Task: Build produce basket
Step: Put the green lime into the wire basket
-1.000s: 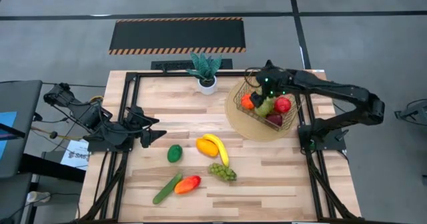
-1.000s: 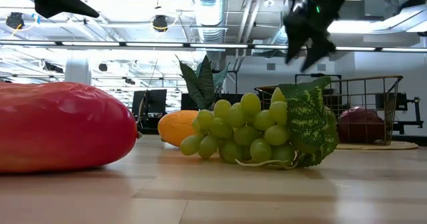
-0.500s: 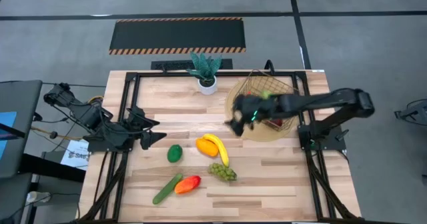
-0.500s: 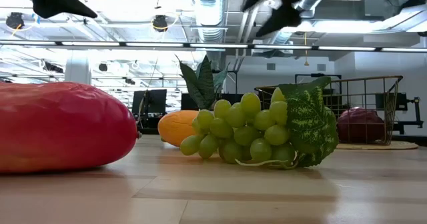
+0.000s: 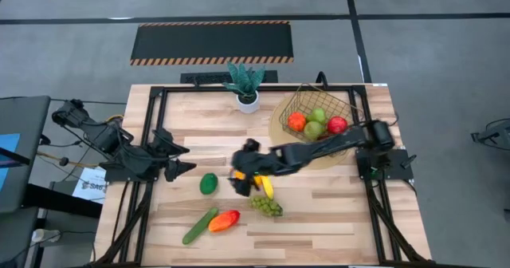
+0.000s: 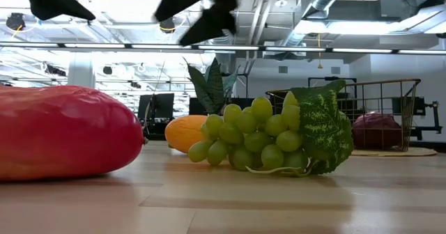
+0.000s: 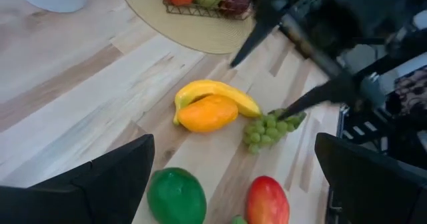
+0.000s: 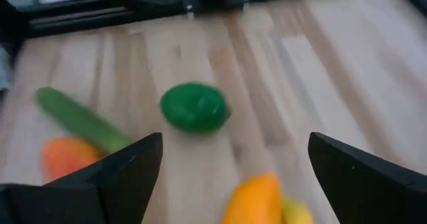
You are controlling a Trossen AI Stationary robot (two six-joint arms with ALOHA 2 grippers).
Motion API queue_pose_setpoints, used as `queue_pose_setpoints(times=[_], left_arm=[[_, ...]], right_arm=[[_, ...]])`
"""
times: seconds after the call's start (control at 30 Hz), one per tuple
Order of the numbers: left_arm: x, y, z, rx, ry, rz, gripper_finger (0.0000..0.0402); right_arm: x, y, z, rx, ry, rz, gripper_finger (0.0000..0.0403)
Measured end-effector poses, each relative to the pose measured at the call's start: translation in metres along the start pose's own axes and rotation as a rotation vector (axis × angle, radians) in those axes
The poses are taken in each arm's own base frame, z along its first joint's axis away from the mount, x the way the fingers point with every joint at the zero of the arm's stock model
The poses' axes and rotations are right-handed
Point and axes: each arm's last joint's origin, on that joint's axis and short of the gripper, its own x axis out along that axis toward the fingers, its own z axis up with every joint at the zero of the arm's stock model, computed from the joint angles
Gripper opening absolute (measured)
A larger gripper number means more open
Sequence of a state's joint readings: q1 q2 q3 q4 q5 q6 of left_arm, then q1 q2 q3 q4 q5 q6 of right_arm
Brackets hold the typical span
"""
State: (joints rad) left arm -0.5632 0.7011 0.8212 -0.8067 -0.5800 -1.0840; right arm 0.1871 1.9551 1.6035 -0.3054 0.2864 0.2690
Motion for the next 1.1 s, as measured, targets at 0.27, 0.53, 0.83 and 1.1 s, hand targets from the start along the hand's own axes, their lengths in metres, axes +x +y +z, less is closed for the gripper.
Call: queue_pose_setpoints(times=[0.27,0.53,0.83,1.1], left_arm=[[-0.024,0.016,0.009,-0.062,-0.054,-0.076,0.0399],[-0.034,0.024,0.014,-0.073,-0.094,-0.111,0.0399],[-0.034,0.024,0.014,-0.069,-0.092,-0.108,0.0399],[-0.034,0.025,0.013,-0.066,-0.084,-0.095,0.0399]], right_arm=[[0.061,0.021,0.031,-0.220,-0.062,0.099,0.0392],[0.109,0.019,0.037,-0.348,-0.089,0.186,0.0390],[0.138,0.007,0.014,-0.429,0.041,0.310,0.0386],[0.158,0.001,-0.007,-0.453,0.104,0.375,0.0384]])
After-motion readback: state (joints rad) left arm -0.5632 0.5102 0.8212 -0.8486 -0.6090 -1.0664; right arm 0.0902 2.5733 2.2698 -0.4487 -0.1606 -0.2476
